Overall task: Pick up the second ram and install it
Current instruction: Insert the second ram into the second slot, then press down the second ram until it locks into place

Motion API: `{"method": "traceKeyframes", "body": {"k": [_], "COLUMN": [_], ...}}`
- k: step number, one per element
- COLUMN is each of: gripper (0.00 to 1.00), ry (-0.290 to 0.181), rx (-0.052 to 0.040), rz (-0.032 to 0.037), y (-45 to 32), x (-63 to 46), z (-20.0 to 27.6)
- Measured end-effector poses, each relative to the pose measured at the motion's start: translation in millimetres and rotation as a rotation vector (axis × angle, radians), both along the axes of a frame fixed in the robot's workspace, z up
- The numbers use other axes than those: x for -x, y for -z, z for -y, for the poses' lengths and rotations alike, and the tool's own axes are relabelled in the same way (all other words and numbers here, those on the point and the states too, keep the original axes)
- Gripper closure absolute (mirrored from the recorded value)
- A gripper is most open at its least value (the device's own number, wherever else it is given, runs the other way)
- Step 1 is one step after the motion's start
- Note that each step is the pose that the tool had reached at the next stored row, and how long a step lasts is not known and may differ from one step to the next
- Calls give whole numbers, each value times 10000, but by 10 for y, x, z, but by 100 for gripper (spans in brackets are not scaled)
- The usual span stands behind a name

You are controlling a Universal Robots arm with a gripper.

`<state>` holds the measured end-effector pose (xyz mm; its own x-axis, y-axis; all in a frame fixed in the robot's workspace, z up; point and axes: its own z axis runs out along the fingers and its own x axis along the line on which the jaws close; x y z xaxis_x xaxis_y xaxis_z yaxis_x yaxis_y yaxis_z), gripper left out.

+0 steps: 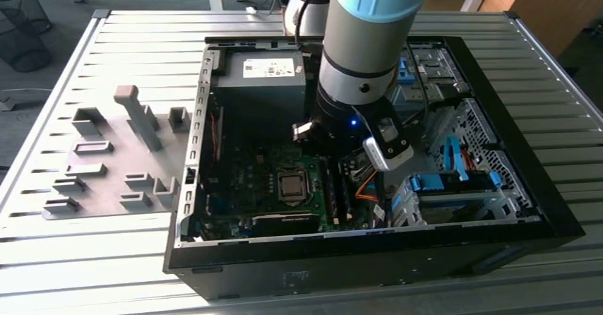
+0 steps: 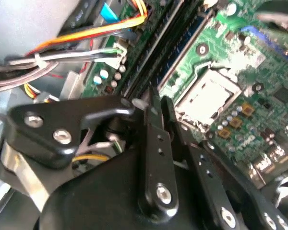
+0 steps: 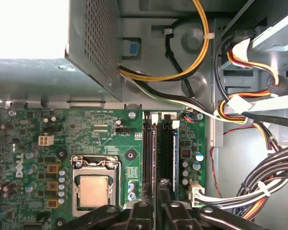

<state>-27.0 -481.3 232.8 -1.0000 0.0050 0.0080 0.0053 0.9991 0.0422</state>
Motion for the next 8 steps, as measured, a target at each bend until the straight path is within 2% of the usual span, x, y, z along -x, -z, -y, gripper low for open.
{"method": "traceKeyframes", "body": {"k": [1,2,3,8], "gripper": [80,87,89,89], "ry": [0,0,0,0], "rx": [-1,-1,0,1], "rz": [0,0,0,-1], "y": [0,-1,-2,-3], "x": [0,0,0,0], "z": [0,0,0,1]}}
